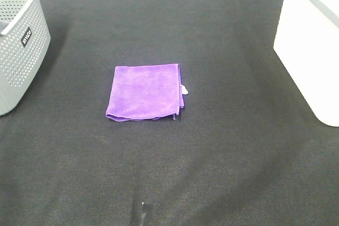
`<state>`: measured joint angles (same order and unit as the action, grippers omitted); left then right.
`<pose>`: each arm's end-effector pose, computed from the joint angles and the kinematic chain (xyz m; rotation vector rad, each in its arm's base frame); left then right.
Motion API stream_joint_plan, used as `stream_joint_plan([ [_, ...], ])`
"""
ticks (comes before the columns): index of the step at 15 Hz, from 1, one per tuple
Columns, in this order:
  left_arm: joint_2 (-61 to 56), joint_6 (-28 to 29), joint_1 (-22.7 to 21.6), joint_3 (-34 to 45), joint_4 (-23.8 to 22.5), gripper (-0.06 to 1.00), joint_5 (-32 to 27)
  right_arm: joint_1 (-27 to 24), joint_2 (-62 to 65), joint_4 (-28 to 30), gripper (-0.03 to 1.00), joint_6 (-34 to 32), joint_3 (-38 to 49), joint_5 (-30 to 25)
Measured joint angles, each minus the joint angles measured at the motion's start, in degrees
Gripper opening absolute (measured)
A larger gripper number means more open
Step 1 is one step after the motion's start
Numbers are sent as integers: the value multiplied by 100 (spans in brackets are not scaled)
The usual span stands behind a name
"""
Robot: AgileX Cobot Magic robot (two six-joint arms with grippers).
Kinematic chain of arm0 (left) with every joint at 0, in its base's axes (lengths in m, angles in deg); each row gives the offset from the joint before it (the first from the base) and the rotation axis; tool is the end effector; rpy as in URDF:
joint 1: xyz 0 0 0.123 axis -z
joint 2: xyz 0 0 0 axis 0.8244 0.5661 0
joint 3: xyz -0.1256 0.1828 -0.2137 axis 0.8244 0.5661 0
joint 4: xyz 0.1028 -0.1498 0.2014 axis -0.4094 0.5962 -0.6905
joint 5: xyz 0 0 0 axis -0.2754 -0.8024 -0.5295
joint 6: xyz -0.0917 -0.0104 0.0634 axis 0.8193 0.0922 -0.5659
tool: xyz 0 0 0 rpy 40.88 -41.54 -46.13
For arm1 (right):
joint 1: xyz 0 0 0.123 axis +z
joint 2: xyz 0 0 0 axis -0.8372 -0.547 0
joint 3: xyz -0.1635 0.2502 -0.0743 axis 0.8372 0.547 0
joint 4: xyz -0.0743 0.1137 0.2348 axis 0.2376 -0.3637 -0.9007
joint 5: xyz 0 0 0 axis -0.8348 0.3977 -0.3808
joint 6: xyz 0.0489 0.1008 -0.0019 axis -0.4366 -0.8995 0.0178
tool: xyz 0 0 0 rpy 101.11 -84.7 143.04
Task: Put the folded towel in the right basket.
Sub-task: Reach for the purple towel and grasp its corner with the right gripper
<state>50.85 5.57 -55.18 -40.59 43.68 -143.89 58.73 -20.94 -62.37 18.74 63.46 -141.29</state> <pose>0.0087 0.0055 0.2755 -0.0331 2.0373 0.0442 0.0097 0.0023 0.2592 -0.0650 2.1267 0.0277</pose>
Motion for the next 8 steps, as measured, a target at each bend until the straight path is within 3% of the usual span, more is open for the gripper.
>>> stream_joint_plan([
  [8, 0, 0, 0, 0, 0, 99, 0, 0, 0, 0, 96, 0, 0, 0],
])
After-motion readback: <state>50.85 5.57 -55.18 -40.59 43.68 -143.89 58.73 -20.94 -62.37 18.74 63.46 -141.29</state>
